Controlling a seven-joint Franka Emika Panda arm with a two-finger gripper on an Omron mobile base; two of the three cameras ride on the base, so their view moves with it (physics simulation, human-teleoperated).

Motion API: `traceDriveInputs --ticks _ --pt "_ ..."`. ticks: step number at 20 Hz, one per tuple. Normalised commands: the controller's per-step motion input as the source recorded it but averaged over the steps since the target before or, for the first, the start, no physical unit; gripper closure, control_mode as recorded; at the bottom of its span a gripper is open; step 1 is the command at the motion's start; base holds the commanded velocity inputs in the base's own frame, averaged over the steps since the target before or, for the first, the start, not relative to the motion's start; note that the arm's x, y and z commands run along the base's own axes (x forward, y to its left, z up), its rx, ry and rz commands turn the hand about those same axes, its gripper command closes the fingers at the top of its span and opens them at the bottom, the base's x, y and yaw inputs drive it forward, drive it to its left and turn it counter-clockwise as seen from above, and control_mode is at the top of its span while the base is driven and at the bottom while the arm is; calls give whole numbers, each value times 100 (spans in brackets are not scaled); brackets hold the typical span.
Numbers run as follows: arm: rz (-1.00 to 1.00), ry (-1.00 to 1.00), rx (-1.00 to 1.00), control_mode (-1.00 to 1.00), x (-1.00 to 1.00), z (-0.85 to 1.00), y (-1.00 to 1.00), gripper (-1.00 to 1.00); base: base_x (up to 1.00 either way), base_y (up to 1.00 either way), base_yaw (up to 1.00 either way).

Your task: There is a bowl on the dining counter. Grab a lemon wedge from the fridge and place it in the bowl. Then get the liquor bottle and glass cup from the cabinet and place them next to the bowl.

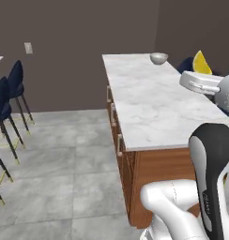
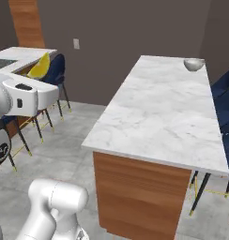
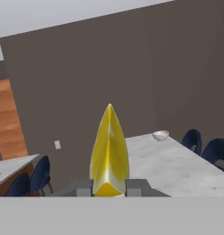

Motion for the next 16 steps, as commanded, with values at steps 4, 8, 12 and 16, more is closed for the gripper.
traceDriveInputs --ticks 4,8,12,16 --pt "0 0 0 100 0 0 0 100 -17 -100 0" --pt "0 0 0 100 0 0 0 100 -7 -100 1" --pt "0 0 0 100 0 0 0 100 0 -100 4" --pt "0 0 0 100 0 0 0 100 0 -100 9"
